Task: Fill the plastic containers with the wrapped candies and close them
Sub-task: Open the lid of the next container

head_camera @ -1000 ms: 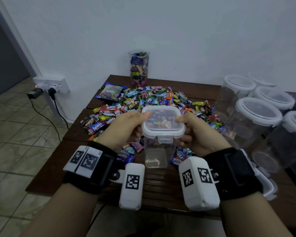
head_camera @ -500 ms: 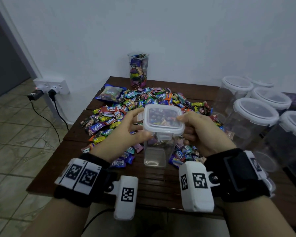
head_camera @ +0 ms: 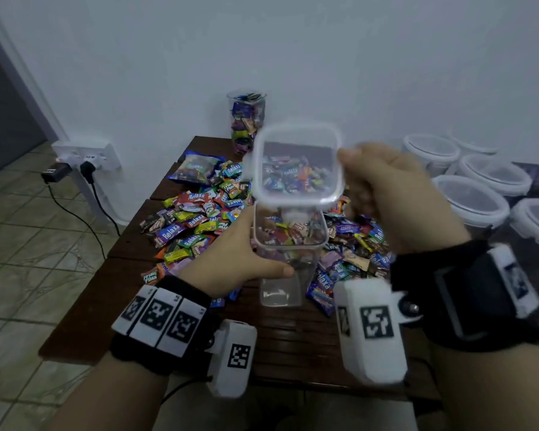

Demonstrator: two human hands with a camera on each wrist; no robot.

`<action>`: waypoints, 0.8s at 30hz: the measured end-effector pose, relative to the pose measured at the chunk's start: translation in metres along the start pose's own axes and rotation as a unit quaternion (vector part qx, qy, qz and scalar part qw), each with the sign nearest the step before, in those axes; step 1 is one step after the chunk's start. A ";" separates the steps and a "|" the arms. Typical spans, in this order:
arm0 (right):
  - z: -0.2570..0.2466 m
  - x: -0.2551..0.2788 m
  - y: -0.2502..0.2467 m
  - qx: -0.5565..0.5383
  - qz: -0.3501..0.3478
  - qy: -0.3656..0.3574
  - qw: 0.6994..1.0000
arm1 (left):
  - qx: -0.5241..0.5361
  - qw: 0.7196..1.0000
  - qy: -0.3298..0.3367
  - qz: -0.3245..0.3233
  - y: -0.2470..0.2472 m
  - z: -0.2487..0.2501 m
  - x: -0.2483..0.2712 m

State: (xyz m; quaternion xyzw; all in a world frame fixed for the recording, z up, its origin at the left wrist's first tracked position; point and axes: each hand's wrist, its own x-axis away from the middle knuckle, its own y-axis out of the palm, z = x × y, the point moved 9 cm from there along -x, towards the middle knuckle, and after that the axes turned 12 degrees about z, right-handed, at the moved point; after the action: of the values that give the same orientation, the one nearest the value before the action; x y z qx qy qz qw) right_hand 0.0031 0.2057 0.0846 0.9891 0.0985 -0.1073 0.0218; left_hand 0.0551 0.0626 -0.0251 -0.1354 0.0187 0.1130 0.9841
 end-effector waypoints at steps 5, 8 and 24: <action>-0.014 -0.048 -0.039 0.013 0.137 -0.027 0.990 | -0.046 0.999 -0.009 -0.013 -0.001 0.003 -0.001; 0.016 -0.083 -0.046 0.054 0.171 0.004 0.984 | -0.052 0.998 -0.018 -0.024 0.000 0.004 0.001; 0.143 -0.158 -0.042 0.474 0.073 0.225 0.848 | -0.078 0.996 -0.033 -0.037 0.000 0.001 -0.002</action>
State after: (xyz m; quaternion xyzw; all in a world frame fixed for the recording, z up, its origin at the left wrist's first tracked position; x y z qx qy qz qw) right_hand -0.1864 0.2073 -0.0221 0.8804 -0.0352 0.0866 -0.4649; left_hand 0.0537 0.0621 -0.0242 -0.2083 -0.0275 0.0822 0.9742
